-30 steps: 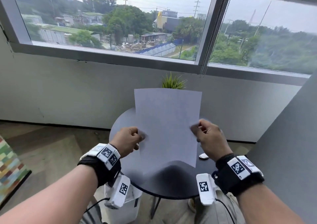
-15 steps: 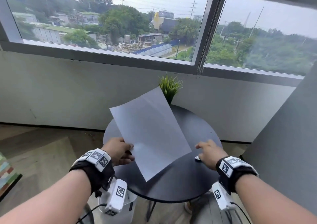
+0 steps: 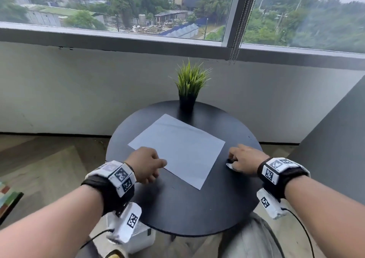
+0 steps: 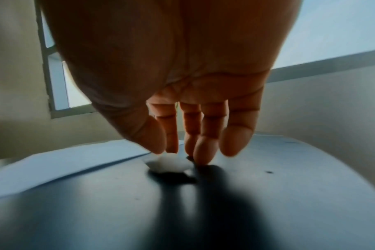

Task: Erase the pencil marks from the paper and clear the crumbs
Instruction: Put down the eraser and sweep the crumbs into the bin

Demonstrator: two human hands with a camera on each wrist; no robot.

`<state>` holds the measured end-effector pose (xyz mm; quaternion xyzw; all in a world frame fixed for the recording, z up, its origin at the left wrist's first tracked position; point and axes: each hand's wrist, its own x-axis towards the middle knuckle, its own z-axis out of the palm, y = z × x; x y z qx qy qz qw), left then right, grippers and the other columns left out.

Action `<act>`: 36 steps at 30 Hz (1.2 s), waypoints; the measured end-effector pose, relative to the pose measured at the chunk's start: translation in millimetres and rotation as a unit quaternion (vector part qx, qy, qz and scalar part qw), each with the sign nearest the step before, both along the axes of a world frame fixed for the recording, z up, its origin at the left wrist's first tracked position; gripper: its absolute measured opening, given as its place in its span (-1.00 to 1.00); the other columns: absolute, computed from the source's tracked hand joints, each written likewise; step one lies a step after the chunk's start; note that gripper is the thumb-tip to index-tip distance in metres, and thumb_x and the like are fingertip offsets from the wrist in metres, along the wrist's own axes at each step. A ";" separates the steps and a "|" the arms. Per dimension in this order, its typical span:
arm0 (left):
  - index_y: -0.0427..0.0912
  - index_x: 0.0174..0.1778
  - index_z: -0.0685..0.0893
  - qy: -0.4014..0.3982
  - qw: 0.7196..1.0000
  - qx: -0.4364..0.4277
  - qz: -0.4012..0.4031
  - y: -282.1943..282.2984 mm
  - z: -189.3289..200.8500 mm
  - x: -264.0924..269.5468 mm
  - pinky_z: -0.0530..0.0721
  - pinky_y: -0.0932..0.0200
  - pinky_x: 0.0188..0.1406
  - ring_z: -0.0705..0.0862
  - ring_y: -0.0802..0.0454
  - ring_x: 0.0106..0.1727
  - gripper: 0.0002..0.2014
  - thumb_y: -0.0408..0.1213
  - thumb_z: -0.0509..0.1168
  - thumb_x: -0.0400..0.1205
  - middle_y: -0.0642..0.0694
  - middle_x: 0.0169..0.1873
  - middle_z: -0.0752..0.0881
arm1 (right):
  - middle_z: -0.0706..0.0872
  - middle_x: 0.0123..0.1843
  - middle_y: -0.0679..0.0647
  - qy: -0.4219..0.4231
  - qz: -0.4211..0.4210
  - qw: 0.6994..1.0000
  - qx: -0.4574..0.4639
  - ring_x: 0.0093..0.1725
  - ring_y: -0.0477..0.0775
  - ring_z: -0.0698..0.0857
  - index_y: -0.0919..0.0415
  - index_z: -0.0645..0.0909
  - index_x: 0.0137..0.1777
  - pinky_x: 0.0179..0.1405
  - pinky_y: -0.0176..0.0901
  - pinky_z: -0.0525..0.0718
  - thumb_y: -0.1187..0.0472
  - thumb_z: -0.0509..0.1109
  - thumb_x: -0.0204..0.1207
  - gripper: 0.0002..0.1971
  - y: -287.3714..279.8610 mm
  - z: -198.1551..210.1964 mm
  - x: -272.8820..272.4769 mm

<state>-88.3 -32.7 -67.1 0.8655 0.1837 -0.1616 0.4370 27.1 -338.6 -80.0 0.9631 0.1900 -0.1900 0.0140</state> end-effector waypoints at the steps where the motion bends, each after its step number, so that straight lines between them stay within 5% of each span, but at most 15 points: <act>1: -0.15 -0.08 0.64 -0.035 0.993 0.096 -0.051 -0.5 -1.6 6.2 0.68 0.14 -0.25 0.70 -0.05 -0.24 -0.86 -0.15 0.34 0.65 -0.08 -0.18 0.76 | 0.49 0.05 -0.07 0.015 0.016 1.000 0.004 0.17 0.07 0.60 -0.13 0.51 0.07 0.19 -0.02 0.57 -0.02 0.27 0.49 -0.83 2.5 -0.8 -0.7; 3: 0.05 0.19 0.64 -0.066 0.956 0.241 -0.154 -2.0 -7.3 15.3 0.61 0.10 0.17 0.62 -0.01 0.20 -0.78 -0.12 0.29 0.64 0.05 0.18 0.63 | 0.49 0.03 -0.08 0.028 0.037 0.999 0.005 0.08 0.08 0.61 -0.11 0.48 0.10 0.10 -0.02 0.60 0.01 0.28 0.44 -0.76 4.8 -2.4 -5.7; 5: 0.22 0.51 0.44 -0.057 0.931 0.289 -0.217 0.9 -19.3 25.2 0.47 0.01 0.46 0.42 -0.01 0.52 -0.53 -0.11 0.25 0.64 0.08 0.53 0.38 | 0.52 -0.03 -0.08 0.041 0.056 0.998 0.010 -0.02 0.09 0.60 -0.04 0.46 0.08 -0.07 -0.08 0.55 0.07 0.29 0.46 -0.80 5.1 -1.7 -9.4; 8: 0.30 0.64 0.25 -0.020 0.915 0.317 -0.249 7.9 -26.4 39.4 0.27 -0.07 0.64 0.20 -0.02 0.70 -0.41 -0.01 0.22 0.67 0.07 0.72 0.13 | 0.53 -0.15 -0.15 0.049 0.069 0.996 0.017 -0.06 0.07 0.59 0.03 0.49 0.04 -0.19 -0.14 0.47 0.16 0.29 0.46 -0.83 7.2 3.9 -6.6; 15: 0.38 0.59 0.28 0.022 0.883 0.378 -0.276 16.0 -23.4 65.4 0.46 -0.18 0.48 0.32 -0.14 0.55 -0.43 -0.14 0.12 0.64 0.01 0.56 0.33 | 0.60 -0.13 -0.08 -0.021 0.025 0.996 0.083 -0.09 0.10 0.59 -0.05 0.47 0.15 0.01 -0.03 0.61 0.07 0.27 0.54 -0.80 20.5 19.3 39.1; 21: 0.37 0.62 0.26 0.018 0.875 0.387 -0.290 11.4 -21.4 81.9 0.49 -0.15 0.44 0.34 -0.19 0.49 -0.35 -0.25 0.10 0.62 -0.07 0.50 0.34 | 0.50 -0.26 -0.12 -0.016 0.035 0.997 0.074 -0.02 0.15 0.59 -0.07 0.54 0.21 -0.05 -0.08 0.50 0.17 0.21 0.58 -0.75 43.4 8.5 68.3; 25: 0.39 0.61 0.25 0.007 0.869 0.400 -0.292 4.8 -25.0 93.1 0.55 -0.14 0.35 0.34 -0.20 0.44 -0.33 -0.27 0.09 0.60 -0.07 0.43 0.35 | 0.49 0.11 0.04 -0.031 0.034 0.998 0.053 0.16 0.20 0.58 -0.11 0.59 0.28 0.20 -0.01 0.54 0.14 0.20 0.63 -0.71 61.1 -0.2 86.5; 29: 0.36 0.58 0.31 0.014 0.870 0.405 -0.280 0.9 -26.7 101.9 0.55 -0.06 0.20 0.44 -0.25 0.36 -0.38 -0.24 0.11 0.60 -0.10 0.34 0.37 | 0.48 0.20 0.06 -0.056 0.016 0.994 0.095 0.06 0.14 0.59 -0.19 0.51 0.43 0.10 -0.12 0.54 0.09 0.20 0.66 -0.63 73.0 -19.1 95.8; 33: 0.35 0.59 0.32 0.014 0.871 0.416 -0.262 7.4 -28.2 101.8 0.54 -0.08 0.24 0.48 -0.26 0.37 -0.38 -0.22 0.11 0.60 -0.12 0.35 0.38 | 0.39 0.50 0.18 -0.106 -0.090 0.983 0.123 0.43 0.27 0.46 0.02 0.33 0.60 0.41 0.03 0.46 0.14 0.16 0.65 -0.50 43.6 -23.6 89.4; 36: 0.32 0.57 0.32 0.012 0.874 0.411 -0.258 12.2 -32.0 94.7 0.54 -0.10 0.25 0.45 -0.25 0.38 -0.39 -0.22 0.11 0.58 -0.12 0.36 0.38 | 0.35 0.60 0.17 -0.049 -0.100 0.994 0.014 0.55 0.29 0.36 0.10 0.40 0.51 0.53 0.09 0.34 -0.17 0.15 0.65 -0.48 13.4 -24.2 70.6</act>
